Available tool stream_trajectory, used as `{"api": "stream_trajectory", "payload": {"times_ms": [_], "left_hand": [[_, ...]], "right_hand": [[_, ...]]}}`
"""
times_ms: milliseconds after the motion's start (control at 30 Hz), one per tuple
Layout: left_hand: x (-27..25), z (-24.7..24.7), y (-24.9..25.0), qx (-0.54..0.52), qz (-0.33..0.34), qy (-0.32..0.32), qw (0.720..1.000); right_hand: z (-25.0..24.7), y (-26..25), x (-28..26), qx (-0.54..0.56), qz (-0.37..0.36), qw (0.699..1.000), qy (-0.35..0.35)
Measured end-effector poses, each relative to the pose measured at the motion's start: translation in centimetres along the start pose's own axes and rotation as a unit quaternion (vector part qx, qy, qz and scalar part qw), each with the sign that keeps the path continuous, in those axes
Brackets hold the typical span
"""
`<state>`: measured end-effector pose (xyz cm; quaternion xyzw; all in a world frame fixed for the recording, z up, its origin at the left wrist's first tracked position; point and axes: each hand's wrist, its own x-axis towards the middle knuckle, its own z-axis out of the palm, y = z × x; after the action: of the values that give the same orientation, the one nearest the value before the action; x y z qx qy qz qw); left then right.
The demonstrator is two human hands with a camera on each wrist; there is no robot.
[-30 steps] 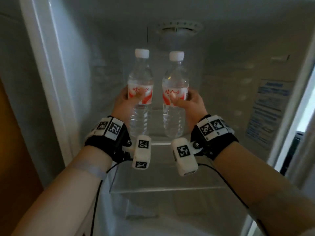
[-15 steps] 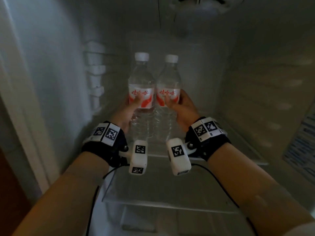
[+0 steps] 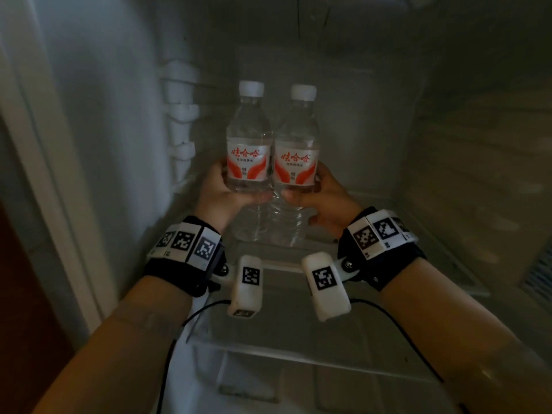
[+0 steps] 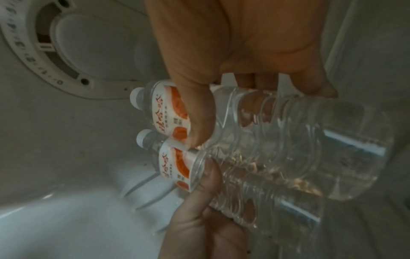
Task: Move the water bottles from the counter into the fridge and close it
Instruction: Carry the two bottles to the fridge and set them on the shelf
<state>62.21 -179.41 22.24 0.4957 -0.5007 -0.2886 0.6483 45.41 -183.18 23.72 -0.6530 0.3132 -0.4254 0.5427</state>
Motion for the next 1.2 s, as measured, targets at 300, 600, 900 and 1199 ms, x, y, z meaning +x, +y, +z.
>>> {"api": "stream_trajectory", "payload": {"times_ms": [300,600,900,1199], "left_hand": [[0.1,-1.1,-0.5,0.040,-0.010,0.059,0.997],[-1.1,-1.6,-1.2,0.055,0.008,0.065,0.996],[-1.4,-1.9,-0.9,0.188,-0.018,0.048,0.981],[-2.2,-1.8,-0.8,0.225,0.043,0.067,0.971]], "right_hand": [[2.4,0.2,1.5,0.006,-0.011,1.000,0.008],[2.9,0.0,2.1,-0.006,-0.008,1.000,0.004],[3.2,0.5,2.7,-0.006,-0.003,1.000,0.005],[3.0,0.5,2.8,-0.016,-0.008,1.000,-0.009]]}}
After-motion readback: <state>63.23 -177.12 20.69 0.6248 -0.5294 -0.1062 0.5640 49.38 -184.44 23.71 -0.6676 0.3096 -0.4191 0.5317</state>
